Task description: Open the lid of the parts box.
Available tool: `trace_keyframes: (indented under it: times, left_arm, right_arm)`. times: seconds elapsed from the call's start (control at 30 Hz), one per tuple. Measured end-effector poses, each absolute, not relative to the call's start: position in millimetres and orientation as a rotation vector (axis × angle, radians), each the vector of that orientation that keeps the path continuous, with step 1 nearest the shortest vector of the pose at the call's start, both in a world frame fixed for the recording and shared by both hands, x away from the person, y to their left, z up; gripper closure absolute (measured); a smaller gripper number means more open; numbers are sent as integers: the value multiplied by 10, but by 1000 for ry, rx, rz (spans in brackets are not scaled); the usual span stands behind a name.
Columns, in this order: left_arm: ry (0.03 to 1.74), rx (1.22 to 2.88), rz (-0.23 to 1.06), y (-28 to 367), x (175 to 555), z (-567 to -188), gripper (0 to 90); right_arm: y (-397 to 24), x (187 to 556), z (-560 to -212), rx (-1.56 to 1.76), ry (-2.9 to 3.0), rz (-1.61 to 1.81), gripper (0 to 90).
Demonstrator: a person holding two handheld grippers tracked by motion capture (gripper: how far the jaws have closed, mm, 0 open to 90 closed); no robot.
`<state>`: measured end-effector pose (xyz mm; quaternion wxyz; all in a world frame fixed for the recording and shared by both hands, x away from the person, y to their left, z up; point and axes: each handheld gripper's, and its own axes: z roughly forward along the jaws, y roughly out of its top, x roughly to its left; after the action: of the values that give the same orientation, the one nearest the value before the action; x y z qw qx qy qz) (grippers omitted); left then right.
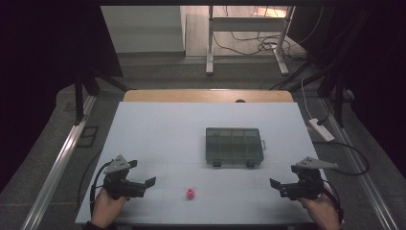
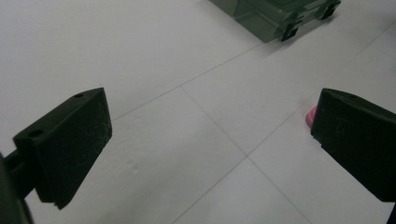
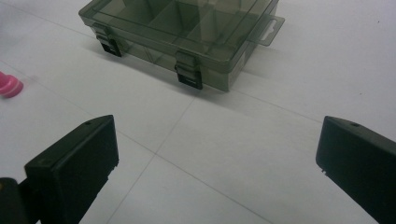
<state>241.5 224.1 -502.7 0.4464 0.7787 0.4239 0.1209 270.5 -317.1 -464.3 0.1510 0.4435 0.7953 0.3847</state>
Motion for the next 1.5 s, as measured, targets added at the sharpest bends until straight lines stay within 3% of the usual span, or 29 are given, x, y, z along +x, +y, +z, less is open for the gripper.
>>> trace_keyframes:
  times: [1.5]
  left_arm:
    - [950,1989,201,1434,3091,-4899,0]
  right_arm:
    - [-3006,3118,-4687,1325,2339,1043,0]
